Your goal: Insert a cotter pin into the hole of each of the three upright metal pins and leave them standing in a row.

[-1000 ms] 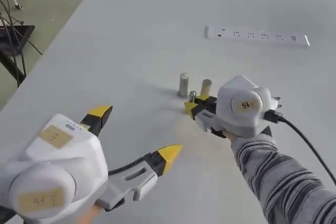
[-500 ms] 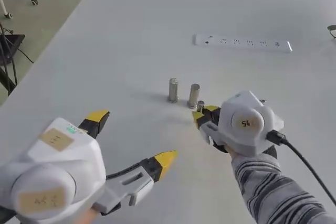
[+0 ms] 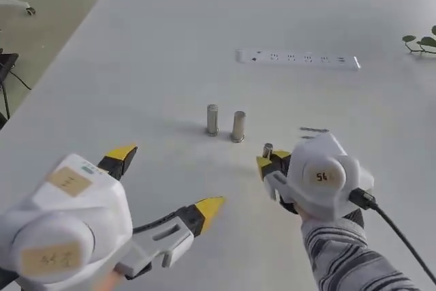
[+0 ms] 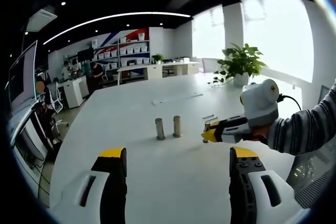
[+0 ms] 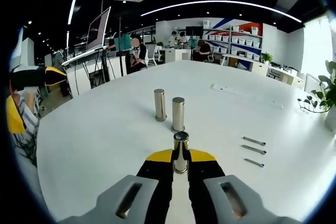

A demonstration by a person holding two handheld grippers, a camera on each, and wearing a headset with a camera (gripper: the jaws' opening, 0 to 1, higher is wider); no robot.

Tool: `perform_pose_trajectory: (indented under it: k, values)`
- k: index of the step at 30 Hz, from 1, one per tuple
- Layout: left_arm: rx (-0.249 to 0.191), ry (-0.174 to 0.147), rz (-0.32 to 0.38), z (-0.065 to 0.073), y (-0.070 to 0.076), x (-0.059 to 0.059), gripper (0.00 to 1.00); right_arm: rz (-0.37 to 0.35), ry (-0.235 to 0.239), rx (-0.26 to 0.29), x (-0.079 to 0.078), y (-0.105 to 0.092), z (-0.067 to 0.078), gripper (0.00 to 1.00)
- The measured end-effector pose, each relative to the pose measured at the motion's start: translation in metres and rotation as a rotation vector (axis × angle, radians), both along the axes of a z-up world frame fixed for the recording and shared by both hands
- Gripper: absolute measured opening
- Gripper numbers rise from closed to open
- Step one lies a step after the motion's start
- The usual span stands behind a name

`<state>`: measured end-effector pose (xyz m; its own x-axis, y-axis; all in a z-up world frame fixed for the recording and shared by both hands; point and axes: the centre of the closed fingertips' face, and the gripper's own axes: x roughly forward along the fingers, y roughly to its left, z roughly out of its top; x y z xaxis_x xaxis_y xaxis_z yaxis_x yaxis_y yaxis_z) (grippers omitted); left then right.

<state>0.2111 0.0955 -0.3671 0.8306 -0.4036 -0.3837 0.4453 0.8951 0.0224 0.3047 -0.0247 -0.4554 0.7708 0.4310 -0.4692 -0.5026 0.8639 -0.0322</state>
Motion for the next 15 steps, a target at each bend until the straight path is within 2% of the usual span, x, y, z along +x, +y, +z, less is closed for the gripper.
perform_pose_trajectory:
  k: [3,6,15]
  values:
    - [0.003,0.01,-0.006,-0.0013,-0.0016,-0.0019,0.79,-0.006,0.014,-0.003,-0.0033,-0.0021,-0.0043,0.04]
    - [0.007,0.006,-0.009,-0.0001,-0.0016,-0.0023,0.79,-0.003,0.021,-0.006,-0.0063,-0.0022,-0.0081,0.04]
    - [0.009,0.004,-0.004,0.0008,0.0009,-0.0023,0.79,-0.007,0.016,-0.004,-0.0101,-0.0027,-0.0103,0.04]
